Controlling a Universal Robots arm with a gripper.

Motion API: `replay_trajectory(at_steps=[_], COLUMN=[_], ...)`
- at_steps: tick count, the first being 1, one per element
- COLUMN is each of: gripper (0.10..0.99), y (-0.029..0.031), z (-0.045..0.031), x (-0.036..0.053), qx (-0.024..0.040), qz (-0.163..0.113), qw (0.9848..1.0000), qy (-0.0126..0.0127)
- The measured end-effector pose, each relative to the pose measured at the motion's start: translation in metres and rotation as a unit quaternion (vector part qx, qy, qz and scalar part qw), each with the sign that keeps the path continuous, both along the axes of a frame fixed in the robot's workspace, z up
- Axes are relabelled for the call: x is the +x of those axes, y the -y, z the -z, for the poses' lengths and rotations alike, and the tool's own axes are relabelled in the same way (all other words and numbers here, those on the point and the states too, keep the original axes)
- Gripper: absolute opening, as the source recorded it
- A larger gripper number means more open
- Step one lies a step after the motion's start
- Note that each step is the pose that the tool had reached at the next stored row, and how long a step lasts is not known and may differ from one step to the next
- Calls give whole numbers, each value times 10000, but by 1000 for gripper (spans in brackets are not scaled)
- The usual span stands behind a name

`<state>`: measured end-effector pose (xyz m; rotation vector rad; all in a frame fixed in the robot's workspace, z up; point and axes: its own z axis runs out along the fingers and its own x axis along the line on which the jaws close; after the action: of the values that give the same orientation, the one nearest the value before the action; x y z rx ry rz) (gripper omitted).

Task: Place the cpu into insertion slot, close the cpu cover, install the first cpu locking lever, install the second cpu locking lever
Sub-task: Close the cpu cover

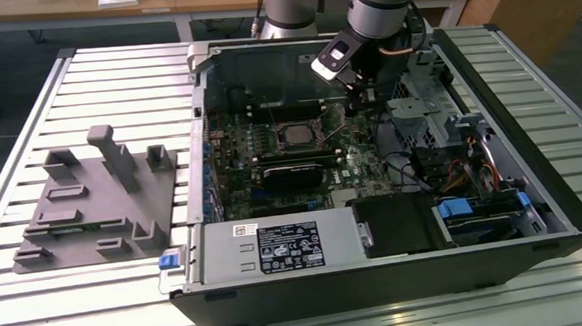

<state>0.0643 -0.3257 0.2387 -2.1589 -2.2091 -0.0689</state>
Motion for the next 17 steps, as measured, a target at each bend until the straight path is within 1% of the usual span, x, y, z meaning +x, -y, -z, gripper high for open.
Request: replay_trajectory(at_steps=[9,17], gripper=[106,106], y=[0,0], z=[0,1], x=[-136,-229], qx=[1,1], qz=[0,0], qw=[10000,10000], qy=[0,0])
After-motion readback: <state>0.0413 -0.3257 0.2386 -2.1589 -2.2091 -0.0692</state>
